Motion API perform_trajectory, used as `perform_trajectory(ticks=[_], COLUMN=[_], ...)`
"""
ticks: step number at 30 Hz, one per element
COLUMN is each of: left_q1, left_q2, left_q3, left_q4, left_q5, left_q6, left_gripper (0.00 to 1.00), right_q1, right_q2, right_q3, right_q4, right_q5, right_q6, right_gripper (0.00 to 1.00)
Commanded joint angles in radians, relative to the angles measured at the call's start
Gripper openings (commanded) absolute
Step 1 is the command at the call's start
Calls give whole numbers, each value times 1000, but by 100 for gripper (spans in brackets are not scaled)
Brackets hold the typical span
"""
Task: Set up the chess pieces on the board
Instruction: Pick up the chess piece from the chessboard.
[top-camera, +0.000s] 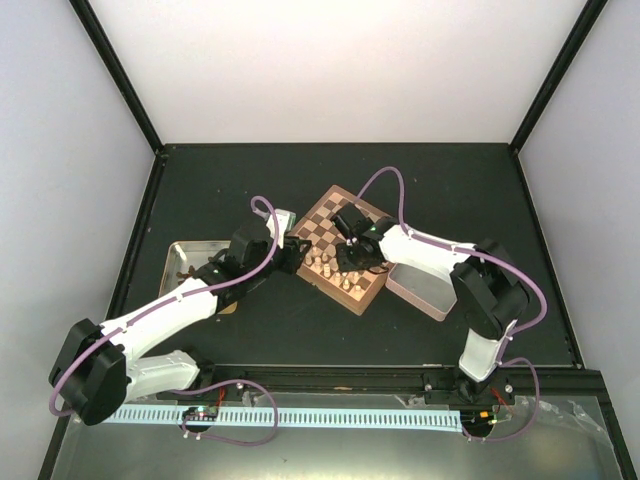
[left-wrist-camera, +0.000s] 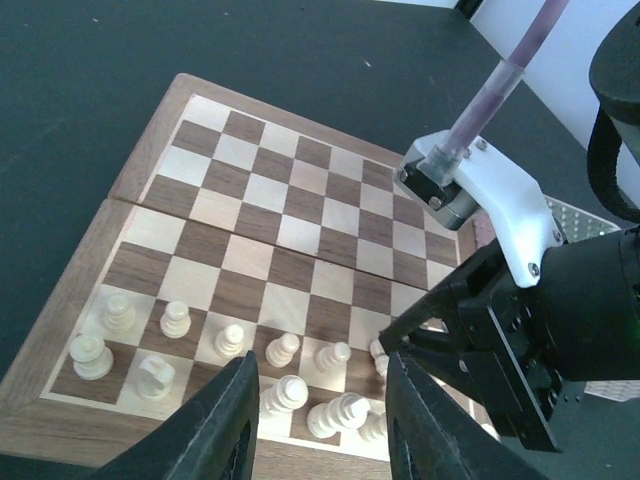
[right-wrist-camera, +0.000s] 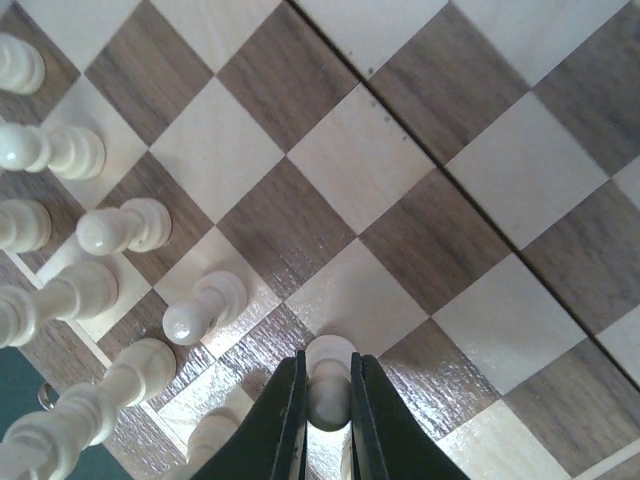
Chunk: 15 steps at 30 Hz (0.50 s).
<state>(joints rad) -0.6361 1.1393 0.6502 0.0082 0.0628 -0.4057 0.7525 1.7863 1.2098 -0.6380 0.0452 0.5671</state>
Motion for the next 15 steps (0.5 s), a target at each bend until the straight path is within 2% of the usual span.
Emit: perform_trajectory(ticks=[1, 7, 15], left_q1=[5, 4, 5], left_q2=[3, 21, 73], left_q3=[3, -4, -21], left_q4=[46, 94, 196], left_q5=[59, 130, 243], left_q6=[-9, -10, -29], left_gripper=[39, 48, 56], right_q1=[3, -8, -36], right_q2=[-58, -95, -158], right_q3=[1, -1, 14], right_q4=[33, 45, 21], right_q5=[77, 76, -9], right_q6=[52, 95, 149], right_gripper=[8, 8, 8])
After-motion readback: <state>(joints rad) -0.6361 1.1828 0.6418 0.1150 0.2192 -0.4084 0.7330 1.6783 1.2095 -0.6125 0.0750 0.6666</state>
